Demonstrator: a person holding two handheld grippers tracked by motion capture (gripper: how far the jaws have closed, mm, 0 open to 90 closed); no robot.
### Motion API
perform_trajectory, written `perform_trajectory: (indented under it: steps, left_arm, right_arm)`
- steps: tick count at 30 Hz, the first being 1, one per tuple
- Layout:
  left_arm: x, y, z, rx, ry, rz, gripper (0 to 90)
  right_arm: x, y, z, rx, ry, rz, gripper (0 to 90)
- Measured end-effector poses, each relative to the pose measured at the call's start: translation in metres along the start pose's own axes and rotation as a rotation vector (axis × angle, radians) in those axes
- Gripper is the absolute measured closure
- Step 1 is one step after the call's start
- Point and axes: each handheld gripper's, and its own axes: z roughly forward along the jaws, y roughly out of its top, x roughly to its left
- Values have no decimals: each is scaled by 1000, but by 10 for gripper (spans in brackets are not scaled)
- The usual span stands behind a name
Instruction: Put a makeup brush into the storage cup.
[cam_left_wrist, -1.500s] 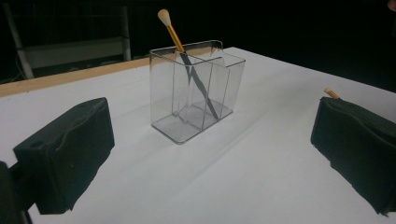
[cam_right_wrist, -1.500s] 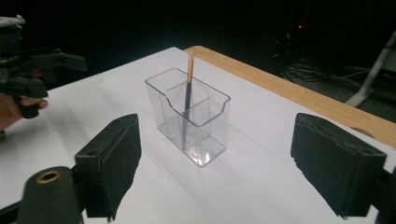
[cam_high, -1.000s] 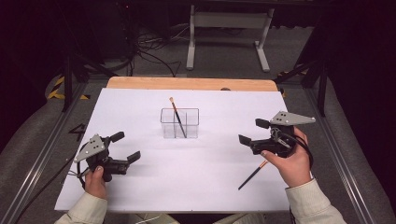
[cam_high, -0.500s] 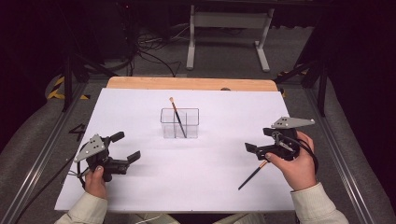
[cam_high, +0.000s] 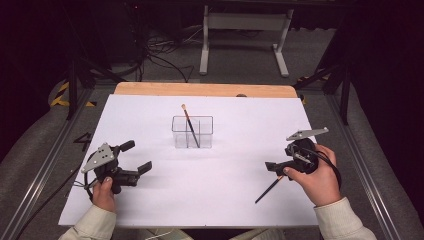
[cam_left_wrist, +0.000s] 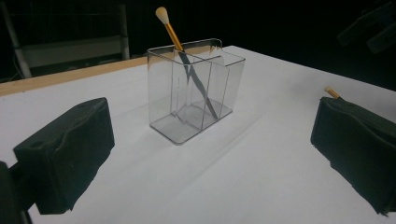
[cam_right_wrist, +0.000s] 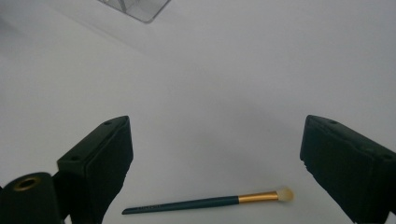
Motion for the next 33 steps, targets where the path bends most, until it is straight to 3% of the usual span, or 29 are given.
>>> perform_trajectory:
  steps: [6, 17, 33]
  left_arm:
    - [0, 0, -1, 4, 1, 3, 4]
    - [0, 0, -2, 4, 5, 4, 4]
    - [0, 0, -4, 0, 4, 4, 4]
  right_arm:
    - [-1, -2, 4, 70, -11, -2, 112]
    - [-2, -8, 16, 196, -25, 66, 138]
    - [-9, -19, 33, 301, -37, 123, 111]
